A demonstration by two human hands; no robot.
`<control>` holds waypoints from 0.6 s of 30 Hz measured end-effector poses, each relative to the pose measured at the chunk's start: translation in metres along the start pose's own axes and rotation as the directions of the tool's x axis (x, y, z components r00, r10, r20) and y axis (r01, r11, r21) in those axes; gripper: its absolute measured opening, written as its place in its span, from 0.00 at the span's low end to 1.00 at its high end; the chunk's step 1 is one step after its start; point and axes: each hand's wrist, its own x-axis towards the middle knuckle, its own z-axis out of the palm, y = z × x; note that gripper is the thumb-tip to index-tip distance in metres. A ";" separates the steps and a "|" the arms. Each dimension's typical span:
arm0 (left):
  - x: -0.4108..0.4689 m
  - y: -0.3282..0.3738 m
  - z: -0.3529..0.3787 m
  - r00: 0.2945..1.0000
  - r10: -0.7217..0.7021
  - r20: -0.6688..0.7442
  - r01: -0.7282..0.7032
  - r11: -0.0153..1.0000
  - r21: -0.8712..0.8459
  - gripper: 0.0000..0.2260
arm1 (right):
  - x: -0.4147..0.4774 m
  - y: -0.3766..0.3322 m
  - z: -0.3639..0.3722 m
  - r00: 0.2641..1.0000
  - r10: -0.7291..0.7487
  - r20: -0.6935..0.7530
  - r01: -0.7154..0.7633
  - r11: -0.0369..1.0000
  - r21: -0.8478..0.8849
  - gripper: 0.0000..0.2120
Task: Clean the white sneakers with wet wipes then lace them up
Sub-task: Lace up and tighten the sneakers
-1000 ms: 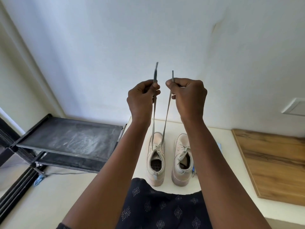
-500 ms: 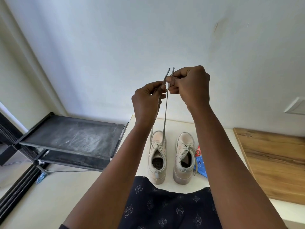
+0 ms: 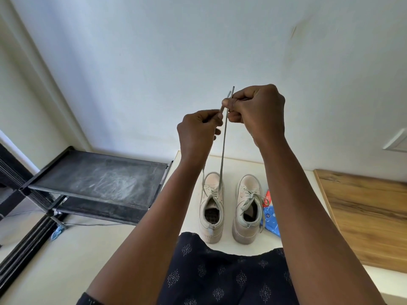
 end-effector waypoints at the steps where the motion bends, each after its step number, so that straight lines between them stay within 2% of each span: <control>1: 0.002 0.000 -0.002 0.999 -0.012 0.043 0.009 0.997 0.076 0.05 | 0.000 0.001 0.000 1.000 0.006 0.003 -0.006 1.000 0.000 0.04; 4: 0.005 -0.002 -0.005 0.980 -0.036 0.197 -0.013 0.970 0.244 0.09 | 0.002 0.003 0.001 0.999 -0.033 0.001 0.033 0.994 -0.101 0.08; 7: 0.005 -0.001 -0.006 0.962 -0.016 0.272 -0.038 0.981 0.190 0.13 | 0.007 0.003 0.000 0.998 -0.060 0.012 0.061 0.983 -0.176 0.11; 10: 0.006 0.000 -0.006 0.949 0.007 0.316 -0.061 0.985 0.162 0.06 | 0.011 0.004 0.000 0.998 -0.048 0.051 0.056 0.984 -0.172 0.12; 13: 0.009 -0.005 -0.005 0.951 0.026 0.309 -0.075 0.986 0.150 0.05 | 0.012 0.008 -0.001 0.996 -0.023 0.089 0.033 0.993 -0.116 0.12; 18: 0.014 -0.013 -0.007 0.950 0.007 0.313 -0.027 0.998 0.058 0.05 | 0.007 0.034 0.000 0.948 0.096 0.305 -0.092 0.995 -0.027 0.08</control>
